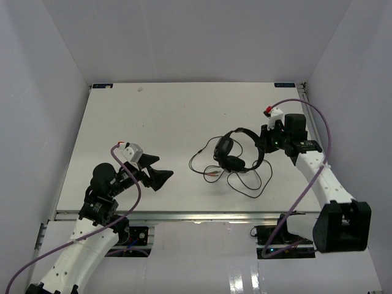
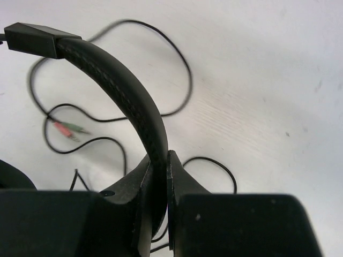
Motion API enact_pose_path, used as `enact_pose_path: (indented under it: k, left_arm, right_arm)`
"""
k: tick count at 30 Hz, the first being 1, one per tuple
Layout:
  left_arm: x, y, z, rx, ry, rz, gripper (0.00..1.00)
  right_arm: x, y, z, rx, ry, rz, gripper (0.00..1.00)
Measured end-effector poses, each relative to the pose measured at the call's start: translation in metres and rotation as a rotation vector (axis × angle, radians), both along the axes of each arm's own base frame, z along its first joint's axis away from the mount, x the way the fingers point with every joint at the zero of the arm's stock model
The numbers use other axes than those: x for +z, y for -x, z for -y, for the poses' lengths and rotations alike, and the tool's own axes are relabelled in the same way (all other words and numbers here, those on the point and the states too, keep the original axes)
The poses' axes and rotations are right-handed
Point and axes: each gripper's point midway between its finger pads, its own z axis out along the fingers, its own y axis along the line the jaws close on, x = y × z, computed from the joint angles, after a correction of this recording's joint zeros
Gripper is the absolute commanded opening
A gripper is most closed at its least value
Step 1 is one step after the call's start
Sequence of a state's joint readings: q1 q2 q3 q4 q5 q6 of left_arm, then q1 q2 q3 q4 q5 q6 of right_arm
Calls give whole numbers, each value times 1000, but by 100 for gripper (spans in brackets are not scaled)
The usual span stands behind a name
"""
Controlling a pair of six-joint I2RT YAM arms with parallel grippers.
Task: Wrap the headphones
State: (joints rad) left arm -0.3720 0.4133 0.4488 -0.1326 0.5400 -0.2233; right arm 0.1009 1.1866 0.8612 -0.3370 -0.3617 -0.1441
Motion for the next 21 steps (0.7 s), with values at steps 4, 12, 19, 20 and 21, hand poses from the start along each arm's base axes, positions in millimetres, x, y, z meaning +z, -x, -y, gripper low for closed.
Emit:
enact_pose_path:
  k: [4, 12, 19, 20, 21]
  left_arm:
    - [-5, -3, 9, -40, 5, -39, 98]
    - [26, -1, 38, -152, 94, 69, 98]
    - [-13, 22, 123, -339, 5, 78, 98]
    - [-20, 22, 132, -347, -8, 87, 98]
    - [-26, 19, 141, -345, -18, 101, 98]
  right_arm:
    - [52, 16, -27, 131, -11, 120, 8]
    - [199, -8, -42, 147, -69, 383, 8]
    - [250, -35, -24, 18, -116, 439, 8]
    - [249, -39, -21, 0, -121, 425, 8]
    - [248, -43, -19, -16, -128, 412, 8]
